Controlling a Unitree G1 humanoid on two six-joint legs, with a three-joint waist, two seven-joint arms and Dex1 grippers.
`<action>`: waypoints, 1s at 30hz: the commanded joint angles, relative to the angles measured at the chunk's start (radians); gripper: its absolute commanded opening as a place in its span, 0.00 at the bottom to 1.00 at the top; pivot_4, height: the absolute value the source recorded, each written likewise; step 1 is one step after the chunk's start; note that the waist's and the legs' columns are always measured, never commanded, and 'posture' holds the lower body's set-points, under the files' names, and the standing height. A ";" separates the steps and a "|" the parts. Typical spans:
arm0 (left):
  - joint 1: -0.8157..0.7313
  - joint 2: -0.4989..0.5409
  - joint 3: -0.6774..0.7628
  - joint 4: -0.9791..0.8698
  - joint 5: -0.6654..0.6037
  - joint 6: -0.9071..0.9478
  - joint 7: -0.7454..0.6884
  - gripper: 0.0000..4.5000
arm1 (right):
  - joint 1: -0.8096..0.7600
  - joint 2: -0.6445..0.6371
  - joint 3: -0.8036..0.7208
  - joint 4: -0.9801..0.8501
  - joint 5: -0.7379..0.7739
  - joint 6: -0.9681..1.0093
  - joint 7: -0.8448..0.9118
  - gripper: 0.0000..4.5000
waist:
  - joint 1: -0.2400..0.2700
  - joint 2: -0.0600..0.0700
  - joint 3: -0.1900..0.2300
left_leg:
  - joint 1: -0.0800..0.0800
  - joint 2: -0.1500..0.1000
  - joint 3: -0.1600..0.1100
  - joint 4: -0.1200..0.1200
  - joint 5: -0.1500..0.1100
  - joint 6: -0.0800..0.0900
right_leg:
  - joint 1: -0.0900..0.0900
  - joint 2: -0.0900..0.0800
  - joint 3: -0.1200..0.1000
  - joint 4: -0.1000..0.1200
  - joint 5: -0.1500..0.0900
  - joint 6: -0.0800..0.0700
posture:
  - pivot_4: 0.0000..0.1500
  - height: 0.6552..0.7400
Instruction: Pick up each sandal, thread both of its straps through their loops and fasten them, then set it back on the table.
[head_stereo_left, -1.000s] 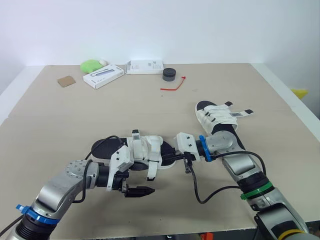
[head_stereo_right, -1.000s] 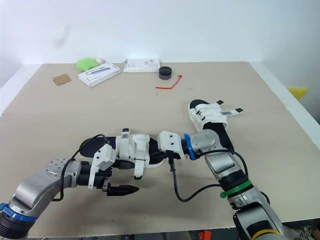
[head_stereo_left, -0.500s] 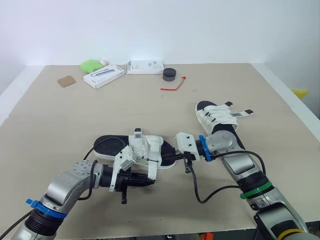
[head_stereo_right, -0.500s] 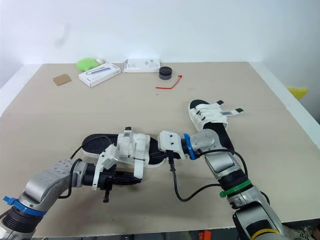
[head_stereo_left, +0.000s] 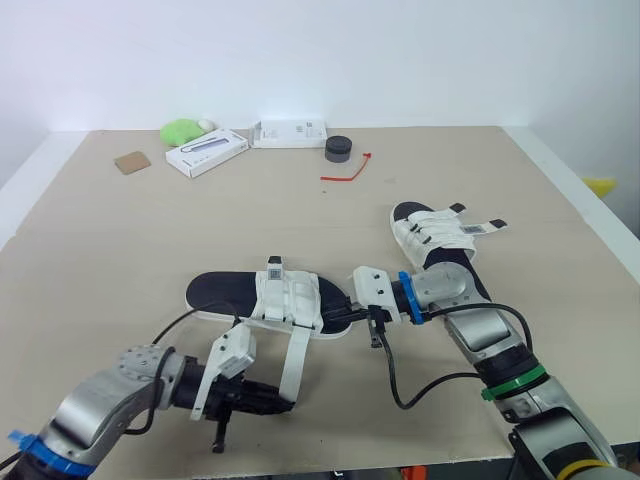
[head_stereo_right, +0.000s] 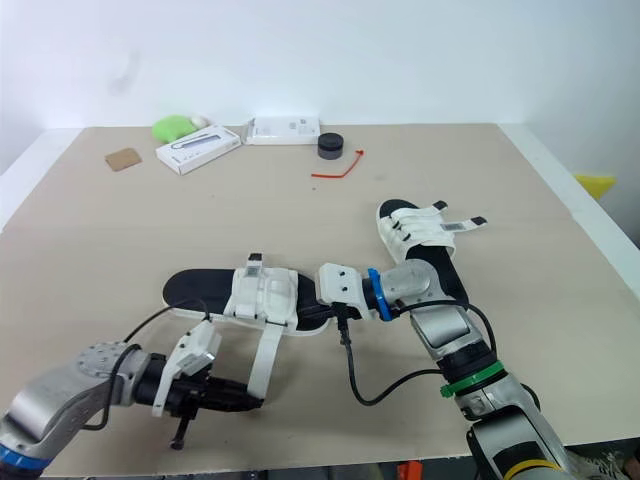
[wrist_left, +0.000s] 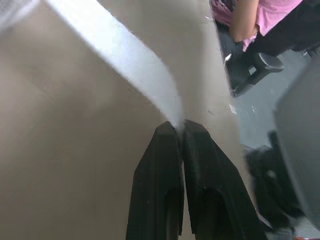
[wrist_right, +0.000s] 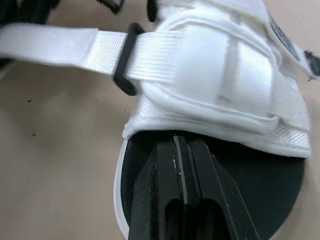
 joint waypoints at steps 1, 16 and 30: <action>0.016 0.006 0.003 -0.035 -0.009 -0.023 -0.002 0.01 | 0.007 -0.010 0.006 0.004 -0.014 0.008 -0.004 0.00 | 0.000 0.000 0.000 | 0.000 0.000 0.000 0.000 0.000 0.000 | 0.000 0.000 0.000 0.000 -0.001 -0.002 | 1.00 1.00; 0.035 0.027 -0.047 0.235 0.466 -1.031 -0.064 0.84 | -0.006 -0.008 0.010 0.018 -0.013 0.001 0.009 0.00 | 0.001 0.000 0.000 | 0.001 0.000 0.002 -0.001 0.000 0.000 | 0.000 -0.002 0.000 0.000 -0.002 -0.004 | 1.00 1.00; -0.306 -0.075 -0.021 0.638 0.824 -1.938 0.166 0.84 | -0.008 -0.008 0.007 0.018 -0.012 0.006 0.008 0.00 | 0.002 0.000 0.000 | 0.001 0.001 0.007 -0.001 0.001 0.001 | 0.000 -0.007 -0.001 -0.002 0.008 -0.006 | 1.00 1.00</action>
